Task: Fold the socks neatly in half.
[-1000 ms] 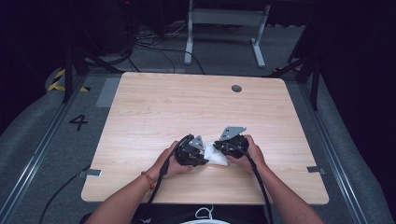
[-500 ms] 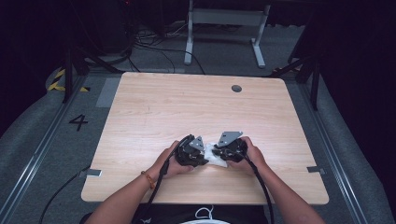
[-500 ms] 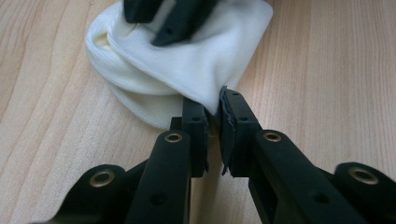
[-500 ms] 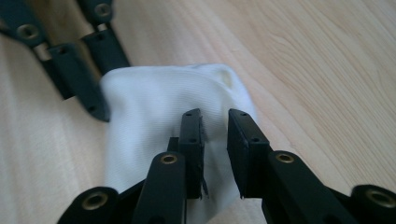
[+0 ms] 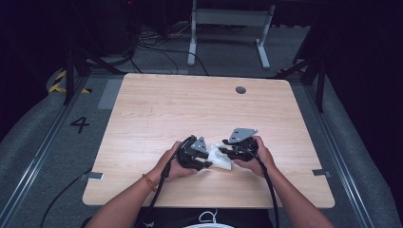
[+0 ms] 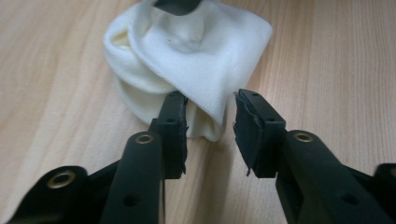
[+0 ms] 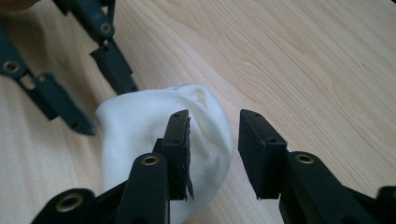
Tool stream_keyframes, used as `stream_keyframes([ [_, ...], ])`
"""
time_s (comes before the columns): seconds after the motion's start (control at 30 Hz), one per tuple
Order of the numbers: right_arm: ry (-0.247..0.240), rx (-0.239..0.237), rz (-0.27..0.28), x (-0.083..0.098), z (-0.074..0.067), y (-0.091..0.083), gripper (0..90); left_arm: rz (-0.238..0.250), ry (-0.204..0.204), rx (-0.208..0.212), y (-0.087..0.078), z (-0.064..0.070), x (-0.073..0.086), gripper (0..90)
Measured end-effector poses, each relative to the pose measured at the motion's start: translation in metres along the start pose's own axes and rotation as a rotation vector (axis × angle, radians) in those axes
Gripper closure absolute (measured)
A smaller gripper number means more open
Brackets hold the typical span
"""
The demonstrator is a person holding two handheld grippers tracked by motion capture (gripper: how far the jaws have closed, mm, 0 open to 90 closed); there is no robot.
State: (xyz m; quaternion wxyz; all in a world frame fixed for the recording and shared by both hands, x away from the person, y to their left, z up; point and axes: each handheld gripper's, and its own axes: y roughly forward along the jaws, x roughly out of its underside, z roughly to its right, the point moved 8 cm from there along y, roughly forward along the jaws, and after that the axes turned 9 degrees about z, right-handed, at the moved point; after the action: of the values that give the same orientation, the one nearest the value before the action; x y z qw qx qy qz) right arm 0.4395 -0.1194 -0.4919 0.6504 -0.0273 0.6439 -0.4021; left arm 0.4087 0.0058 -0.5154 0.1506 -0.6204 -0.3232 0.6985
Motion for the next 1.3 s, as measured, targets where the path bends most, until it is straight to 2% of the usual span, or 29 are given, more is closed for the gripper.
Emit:
stream_keyframes([
  [0.07, -0.021, -0.001, -0.008, 0.000, -0.002, -0.003, 61.8, -0.003, 0.017, -0.027, -0.005, -0.001, 0.000, 60.6],
  [0.17, -0.023, -0.015, 0.000, -0.002, -0.006, -0.009, 59.8, -0.013, 0.027, -0.071, -0.012, -0.004, 0.001, 54.2],
  [0.33, -0.045, -0.017, 0.009, 0.000, -0.012, -0.024, 55.6, -0.008, 0.019, -0.143, -0.025, -0.010, 0.006, 43.3],
  [0.43, -0.044, -0.009, 0.011, 0.004, -0.011, -0.032, 53.4, -0.014, 0.020, -0.170, -0.032, -0.012, 0.011, 39.9],
  [0.53, -0.048, 0.002, 0.002, 0.012, -0.008, -0.040, 50.5, -0.039, 0.028, -0.202, -0.038, -0.015, 0.017, 36.0],
  [0.73, -0.042, 0.035, -0.009, 0.029, -0.001, -0.058, 45.8, -0.048, 0.030, -0.205, -0.046, -0.016, 0.025, 31.0],
  [0.93, -0.017, 0.083, -0.026, 0.049, 0.011, -0.076, 42.1, -0.043, 0.031, -0.233, -0.054, -0.018, 0.030, 29.0],
  [1.07, 0.003, 0.122, -0.033, 0.063, 0.021, -0.086, 39.3, -0.055, 0.050, -0.279, -0.062, -0.022, 0.036, 26.5],
  [1.1, 0.005, 0.134, -0.039, 0.067, 0.023, -0.088, 39.0, -0.055, 0.050, -0.279, -0.062, -0.022, 0.036, 26.3],
  [1.3, 0.036, 0.156, -0.053, 0.087, 0.035, -0.100, 37.1, -0.072, 0.019, -0.311, -0.075, -0.030, 0.056, 26.1],
])
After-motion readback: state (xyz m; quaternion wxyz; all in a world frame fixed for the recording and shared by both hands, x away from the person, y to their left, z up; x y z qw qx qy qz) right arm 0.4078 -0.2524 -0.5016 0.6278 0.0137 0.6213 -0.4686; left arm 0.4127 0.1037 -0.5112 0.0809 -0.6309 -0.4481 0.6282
